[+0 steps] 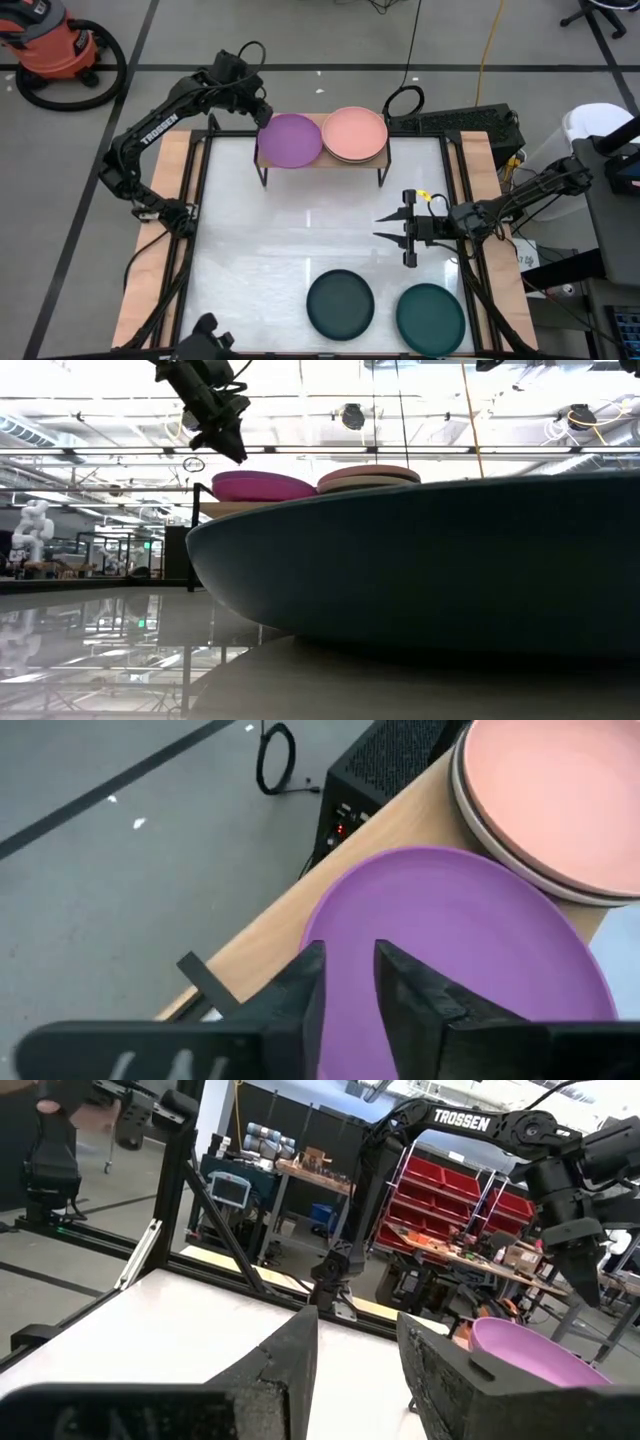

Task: Place and stack plates onto a shelf
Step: Stack the green plate on top of the purple plate on the shelf

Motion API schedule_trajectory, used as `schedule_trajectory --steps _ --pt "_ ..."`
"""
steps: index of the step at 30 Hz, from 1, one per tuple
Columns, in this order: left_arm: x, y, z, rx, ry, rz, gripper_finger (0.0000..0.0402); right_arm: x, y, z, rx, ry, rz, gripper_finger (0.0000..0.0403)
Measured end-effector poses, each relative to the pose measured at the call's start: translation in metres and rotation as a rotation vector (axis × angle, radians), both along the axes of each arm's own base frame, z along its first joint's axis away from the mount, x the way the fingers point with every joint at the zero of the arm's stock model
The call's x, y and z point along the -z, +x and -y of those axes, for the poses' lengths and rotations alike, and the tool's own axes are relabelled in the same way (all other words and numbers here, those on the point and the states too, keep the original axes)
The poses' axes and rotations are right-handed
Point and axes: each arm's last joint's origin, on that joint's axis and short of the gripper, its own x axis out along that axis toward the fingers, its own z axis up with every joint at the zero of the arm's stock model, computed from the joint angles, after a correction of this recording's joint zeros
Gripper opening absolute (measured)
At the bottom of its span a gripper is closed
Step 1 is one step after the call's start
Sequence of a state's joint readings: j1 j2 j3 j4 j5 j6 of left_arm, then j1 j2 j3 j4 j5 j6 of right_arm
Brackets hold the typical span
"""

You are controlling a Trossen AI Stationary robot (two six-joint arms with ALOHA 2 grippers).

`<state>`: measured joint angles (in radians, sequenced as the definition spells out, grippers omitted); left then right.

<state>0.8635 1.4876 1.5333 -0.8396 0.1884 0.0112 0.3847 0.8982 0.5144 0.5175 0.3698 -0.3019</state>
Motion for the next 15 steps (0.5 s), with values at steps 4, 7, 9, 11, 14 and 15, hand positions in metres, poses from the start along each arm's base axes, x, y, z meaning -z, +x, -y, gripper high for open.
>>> schedule_trajectory --steps 4,7,9,11,14,15 --pt "-0.006 0.003 0.005 0.068 0.043 0.027 0.0123 0.002 0.000 0.000 0.000 -0.007 -0.022 0.0121" --pt "-0.014 0.008 0.016 0.151 0.095 0.063 0.0128 0.005 0.000 0.000 0.005 -0.016 -0.050 0.0121" --pt "-0.022 0.011 0.023 0.175 0.143 0.104 0.0128 0.007 0.000 0.001 0.030 -0.002 -0.069 0.0121" --pt "-0.029 0.012 0.034 0.191 0.192 0.162 0.0129 0.010 0.000 0.002 0.057 0.010 -0.097 0.0121" --pt "-0.035 0.013 0.061 0.247 0.287 0.269 0.0129 0.014 0.000 0.002 0.082 0.012 -0.139 0.0121" --pt "-0.033 0.013 0.070 0.265 0.318 0.312 0.0129 0.016 -0.001 0.002 0.083 0.015 -0.152 0.0121"
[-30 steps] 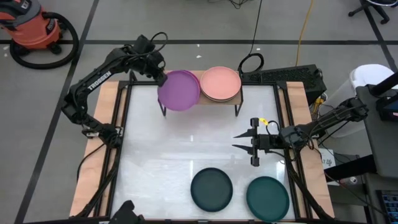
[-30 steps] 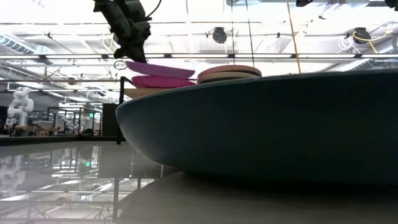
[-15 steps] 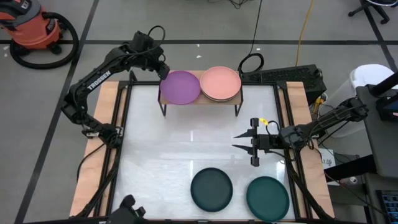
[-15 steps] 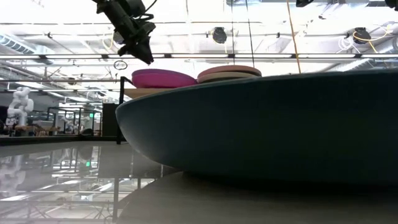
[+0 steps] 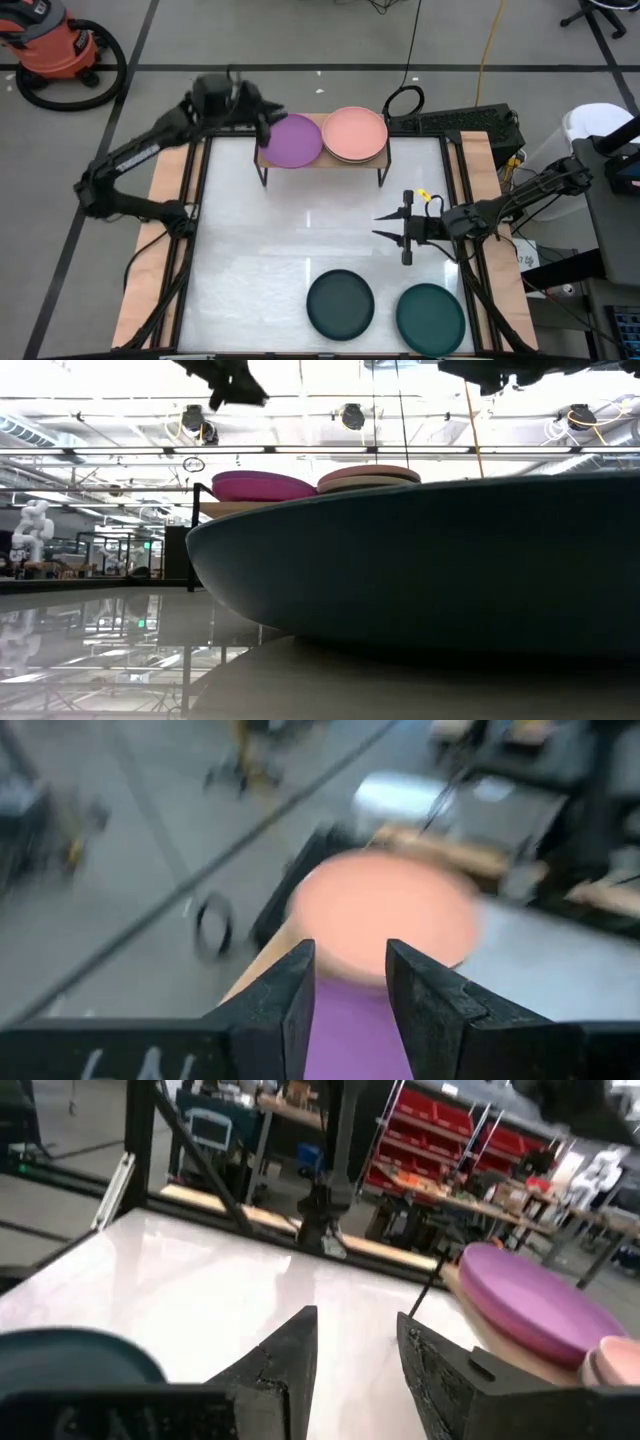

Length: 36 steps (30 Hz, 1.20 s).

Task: Place and stack plates onto a shelf
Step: Stack the green plate on top of the purple plate on the shelf

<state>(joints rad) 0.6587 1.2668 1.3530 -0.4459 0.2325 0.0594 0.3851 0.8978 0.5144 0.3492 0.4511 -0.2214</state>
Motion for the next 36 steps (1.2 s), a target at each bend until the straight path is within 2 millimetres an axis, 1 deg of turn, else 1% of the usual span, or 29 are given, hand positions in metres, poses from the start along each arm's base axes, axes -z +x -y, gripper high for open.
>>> schedule_trajectory --steps 2,5,7,10,12,14,16,18,22,24,26,30,33,36 --pt "0.010 0.000 0.019 0.042 0.028 0.084 0.0129 0.002 0.000 0.000 0.003 0.006 -0.021 0.0121" --pt "0.032 -0.001 0.048 0.102 0.061 0.229 0.0129 0.002 0.000 0.000 0.010 0.036 -0.020 0.0121" --pt "0.051 -0.003 0.069 0.160 0.062 0.325 0.0129 0.002 0.000 0.000 0.001 0.049 -0.015 0.0121" --pt "0.091 -0.004 0.097 0.232 0.049 0.401 0.0129 0.001 0.000 0.000 0.001 0.057 -0.005 0.0121" --pt "0.112 -0.007 0.111 0.218 0.065 0.472 0.0129 0.001 0.000 0.000 0.000 0.046 -0.004 0.0121" --pt "0.125 -0.011 0.120 0.202 0.086 0.550 0.0129 -0.002 0.001 0.001 0.007 0.027 0.021 0.0121" --pt "0.134 -0.015 0.125 0.189 0.097 0.592 0.0129 -0.008 0.002 0.003 0.017 0.022 0.057 0.0121" --pt "0.141 -0.017 0.126 0.189 0.093 0.594 0.0129 -0.019 0.004 0.006 0.035 0.023 0.080 0.0121" --pt "0.146 -0.018 0.127 0.194 0.086 0.579 0.0129 -0.045 0.008 0.014 0.074 -0.005 0.089 0.0121" --pt "0.146 -0.018 0.127 0.194 0.087 0.582 0.0129 -0.055 0.013 0.017 0.084 -0.016 0.054 0.0121" --pt "0.146 -0.018 0.127 0.194 0.086 0.579 0.0129 -0.064 0.019 0.017 0.048 -0.014 -0.025 0.0121" --pt "0.147 -0.017 0.127 0.196 0.104 0.565 0.0129 -0.061 0.031 0.013 0.005 0.030 -0.249 0.0121" --pt "0.147 -0.017 0.127 0.196 0.105 0.562 0.0129 -0.045 0.031 0.013 0.038 0.076 -0.432 0.0121" --pt "0.148 -0.017 0.127 0.196 0.102 0.552 0.0129 -0.023 0.024 0.011 0.014 0.184 -0.650 0.0121"
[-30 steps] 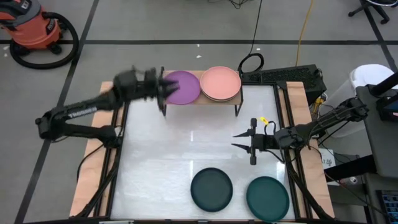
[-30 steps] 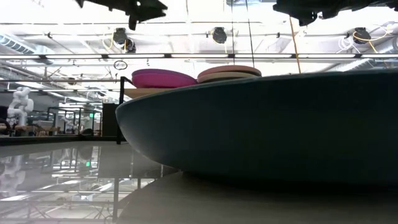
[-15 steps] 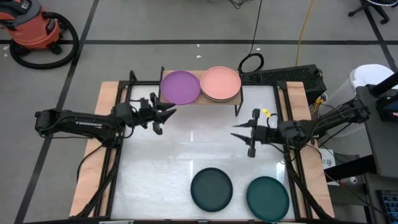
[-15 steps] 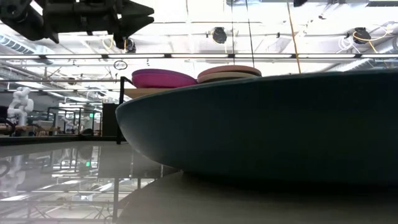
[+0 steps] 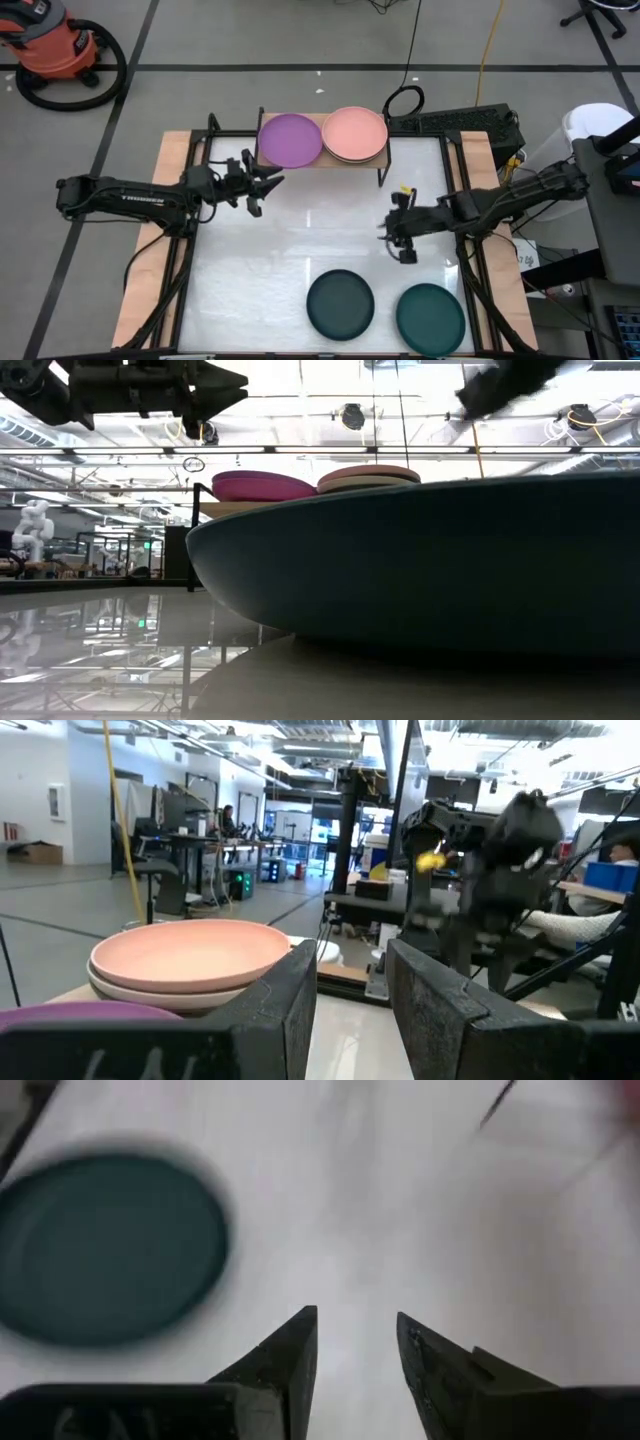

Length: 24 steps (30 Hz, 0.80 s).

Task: Place and stack plates onto a shelf
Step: Stack the green plate on top of the purple plate on the shelf

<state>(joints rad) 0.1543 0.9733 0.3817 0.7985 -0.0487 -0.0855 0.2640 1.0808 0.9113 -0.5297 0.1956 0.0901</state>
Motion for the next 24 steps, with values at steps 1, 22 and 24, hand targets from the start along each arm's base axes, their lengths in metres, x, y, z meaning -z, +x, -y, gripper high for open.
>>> schedule_trajectory --steps 1,22,24 --pt "0.000 0.000 0.000 0.000 0.000 -0.004 0.0129 0.007 -0.003 -0.001 -0.004 0.050 -0.068 0.0121" --pt "0.005 0.002 0.000 0.007 -0.034 -0.042 0.0129 0.092 -0.048 -0.030 -0.249 0.461 -0.535 0.0121" --pt "0.005 0.002 0.000 0.007 -0.035 -0.044 0.0129 0.095 -0.049 -0.030 -0.250 0.461 -0.530 0.0121"
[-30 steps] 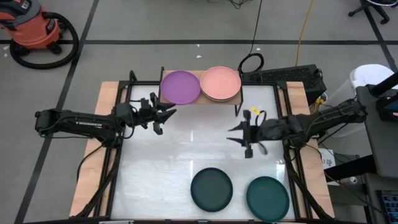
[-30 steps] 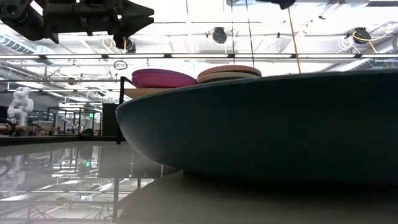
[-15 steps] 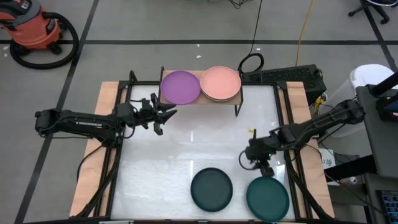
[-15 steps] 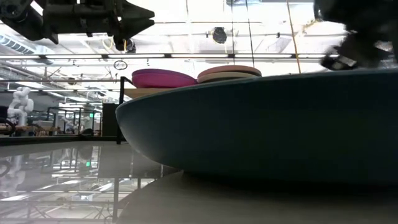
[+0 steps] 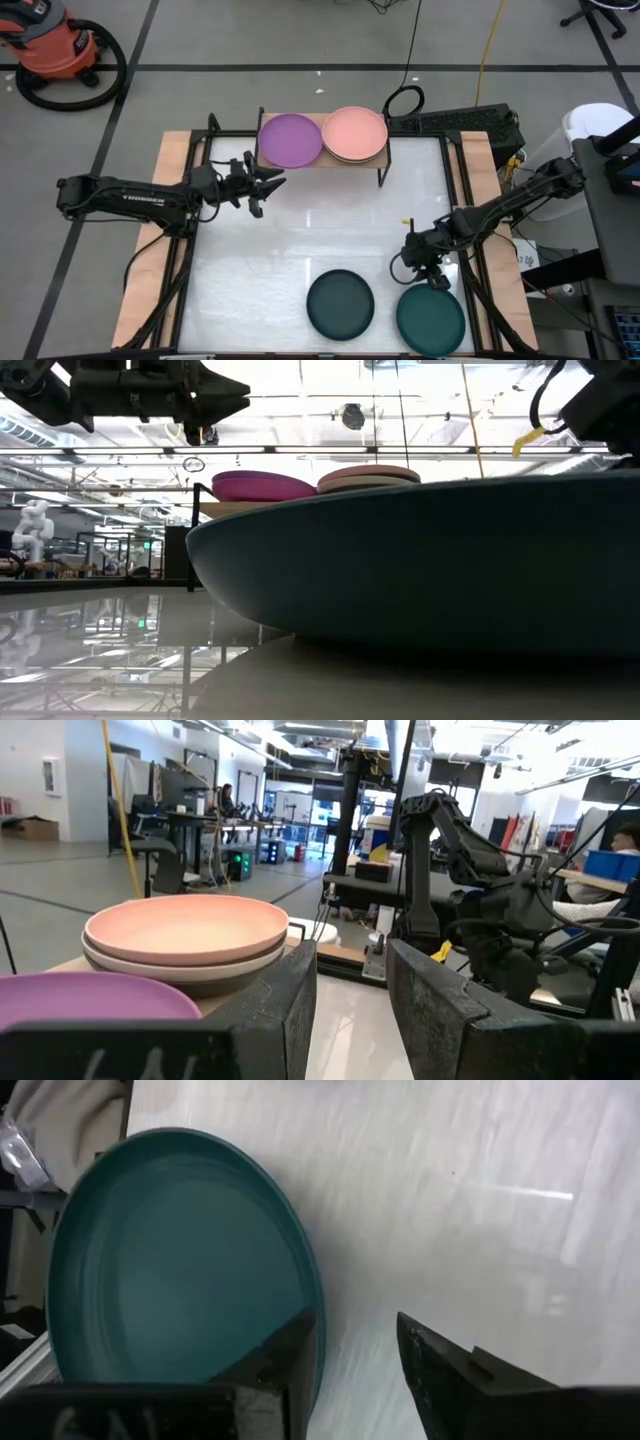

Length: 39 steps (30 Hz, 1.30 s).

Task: Place and stack plates onto a shelf
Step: Stack the green plate on top of the purple plate on the shelf

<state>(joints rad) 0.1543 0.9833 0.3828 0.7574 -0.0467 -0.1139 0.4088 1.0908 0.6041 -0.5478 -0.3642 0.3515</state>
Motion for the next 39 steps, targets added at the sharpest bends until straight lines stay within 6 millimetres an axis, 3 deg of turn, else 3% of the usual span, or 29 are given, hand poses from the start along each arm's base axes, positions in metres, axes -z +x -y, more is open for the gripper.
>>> schedule_trajectory --steps 17,31,39 --pt "0.002 0.002 0.000 -0.001 -0.002 -0.011 0.0129 0.007 -0.006 -0.009 -0.033 -0.072 0.019 0.0121" --pt "0.003 0.002 0.000 0.000 -0.015 -0.014 0.0129 0.037 -0.012 -0.015 -0.015 -0.064 -0.049 0.0121" --pt "0.003 0.002 -0.001 -0.005 -0.017 -0.016 0.0129 0.031 -0.014 -0.011 0.008 -0.047 -0.030 0.0121"
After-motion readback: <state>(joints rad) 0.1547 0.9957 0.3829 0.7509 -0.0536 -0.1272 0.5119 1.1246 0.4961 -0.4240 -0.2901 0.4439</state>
